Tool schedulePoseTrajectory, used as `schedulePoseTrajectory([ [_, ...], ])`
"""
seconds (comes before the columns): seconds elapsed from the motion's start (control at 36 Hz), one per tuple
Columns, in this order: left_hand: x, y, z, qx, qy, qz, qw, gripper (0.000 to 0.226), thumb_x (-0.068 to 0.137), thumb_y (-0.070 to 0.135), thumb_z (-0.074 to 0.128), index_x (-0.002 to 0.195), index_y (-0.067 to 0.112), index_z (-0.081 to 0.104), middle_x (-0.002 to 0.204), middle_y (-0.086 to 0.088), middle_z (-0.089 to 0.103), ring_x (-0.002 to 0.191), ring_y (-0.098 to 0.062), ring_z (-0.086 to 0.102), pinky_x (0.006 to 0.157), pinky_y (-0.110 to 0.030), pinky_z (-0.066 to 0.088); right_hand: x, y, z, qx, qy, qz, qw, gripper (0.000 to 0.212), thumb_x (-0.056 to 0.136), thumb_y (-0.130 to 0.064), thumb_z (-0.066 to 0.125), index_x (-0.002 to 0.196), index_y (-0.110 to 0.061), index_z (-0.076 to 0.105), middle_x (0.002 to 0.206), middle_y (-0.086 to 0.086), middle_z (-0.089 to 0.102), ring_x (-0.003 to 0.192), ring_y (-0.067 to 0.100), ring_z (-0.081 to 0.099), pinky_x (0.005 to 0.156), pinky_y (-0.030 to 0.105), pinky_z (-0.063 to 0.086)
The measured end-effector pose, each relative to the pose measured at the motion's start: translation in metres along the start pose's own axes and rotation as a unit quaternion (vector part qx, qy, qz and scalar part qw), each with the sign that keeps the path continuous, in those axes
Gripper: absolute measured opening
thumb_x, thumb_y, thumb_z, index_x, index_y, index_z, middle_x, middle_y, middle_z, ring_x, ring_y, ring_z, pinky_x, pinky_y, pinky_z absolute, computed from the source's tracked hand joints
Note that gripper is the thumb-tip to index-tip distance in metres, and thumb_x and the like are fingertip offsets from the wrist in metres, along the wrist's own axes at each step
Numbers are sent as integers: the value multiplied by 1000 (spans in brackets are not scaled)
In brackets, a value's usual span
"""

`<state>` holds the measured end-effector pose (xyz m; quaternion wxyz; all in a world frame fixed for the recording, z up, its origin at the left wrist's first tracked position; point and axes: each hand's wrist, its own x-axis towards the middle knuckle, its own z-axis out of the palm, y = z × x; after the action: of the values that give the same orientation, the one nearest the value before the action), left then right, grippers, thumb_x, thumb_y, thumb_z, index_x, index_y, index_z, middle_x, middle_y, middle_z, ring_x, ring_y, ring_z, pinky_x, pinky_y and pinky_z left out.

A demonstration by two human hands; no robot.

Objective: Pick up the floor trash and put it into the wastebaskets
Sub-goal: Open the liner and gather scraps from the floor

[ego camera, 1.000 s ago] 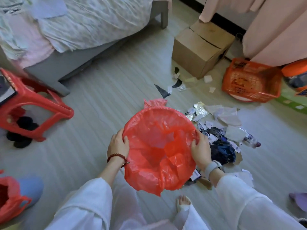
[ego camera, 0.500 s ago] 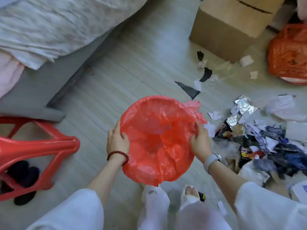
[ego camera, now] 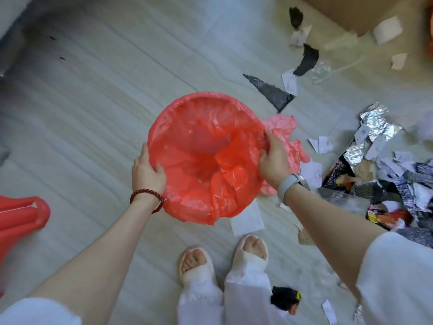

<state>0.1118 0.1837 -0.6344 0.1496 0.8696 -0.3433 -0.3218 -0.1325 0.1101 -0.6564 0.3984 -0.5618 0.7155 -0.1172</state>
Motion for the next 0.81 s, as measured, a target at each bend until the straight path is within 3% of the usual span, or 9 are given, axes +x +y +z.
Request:
schedulePoseTrajectory([
  [0.08, 8, 12, 12, -20, -11, -1, 1000, 55, 84, 10, 45, 138, 12, 34, 130, -20, 51, 118, -39, 47, 101, -49, 39, 11, 5, -8, 31, -4, 13, 999, 57, 87, 5, 40, 142, -10, 32, 143, 13, 40, 132, 27, 36, 108, 29, 25],
  [0.19, 4, 37, 22, 24, -24, -13, 999, 69, 89, 13, 48, 147, 13, 11, 154, -14, 16, 141, -29, 19, 115, -38, 19, 11, 8, -27, 72, -52, 27, 996, 54, 93, -2, 37, 145, -11, 25, 145, 12, 39, 133, 25, 37, 107, 29, 28],
  [0.25, -8, 52, 23, 80, -4, 1, 997, 70, 88, 15, 50, 147, 14, 12, 155, -15, 9, 142, -29, 11, 115, -40, 16, 4, 8, -38, 70, -62, 15, 996, 54, 94, -3, 38, 145, -12, 24, 148, 9, 36, 133, 24, 38, 105, 27, 29],
  [0.36, -46, 86, 30, 121, -5, 84, 989, 63, 86, 15, 52, 143, 15, 26, 152, -15, 19, 141, -30, 16, 114, -43, 16, -23, 18, -70, 72, -54, 41, 995, 52, 92, 2, 37, 142, -11, 30, 146, 8, 38, 126, 28, 45, 92, 22, 35],
  [0.42, -70, 104, 37, 119, -31, 145, 982, 58, 85, 11, 52, 139, 12, 35, 148, -15, 27, 137, -32, 23, 112, -43, 21, -39, 31, -86, 60, -47, 59, 995, 50, 90, 3, 37, 140, -6, 34, 144, 12, 40, 128, 29, 44, 99, 24, 33],
  [0.47, -93, 120, 48, 112, -66, 218, 967, 52, 82, 7, 53, 133, 7, 43, 141, -18, 37, 131, -35, 33, 108, -44, 28, -53, 45, -102, 37, -50, 70, 996, 50, 90, 1, 37, 139, -7, 35, 142, 14, 41, 127, 29, 44, 102, 30, 33],
  [0.56, -125, 136, 69, 111, -134, 315, 933, 45, 82, 4, 53, 127, 5, 50, 133, -17, 45, 125, -34, 40, 105, -42, 35, -72, 66, -121, 12, -45, 92, 995, 48, 91, -2, 38, 138, -11, 37, 139, 13, 44, 117, 29, 51, 92, 31, 39],
  [0.67, -151, 147, 111, 117, -223, 396, 883, 48, 86, 17, 44, 134, 15, 43, 137, -11, 42, 126, -30, 39, 98, -42, 43, -80, 105, -128, -9, -18, 104, 994, 45, 93, -7, 39, 137, -15, 40, 141, 11, 42, 122, 28, 47, 99, 41, 41],
  [0.81, -133, 145, 193, 259, -245, 426, 831, 70, 88, 24, 51, 146, 30, 13, 156, -6, 1, 143, -28, -3, 116, -47, 15, -53, 170, -110, -26, -15, 89, 996, 44, 93, -6, 38, 138, -12, 38, 141, 13, 40, 128, 28, 42, 100, 39, 40],
])
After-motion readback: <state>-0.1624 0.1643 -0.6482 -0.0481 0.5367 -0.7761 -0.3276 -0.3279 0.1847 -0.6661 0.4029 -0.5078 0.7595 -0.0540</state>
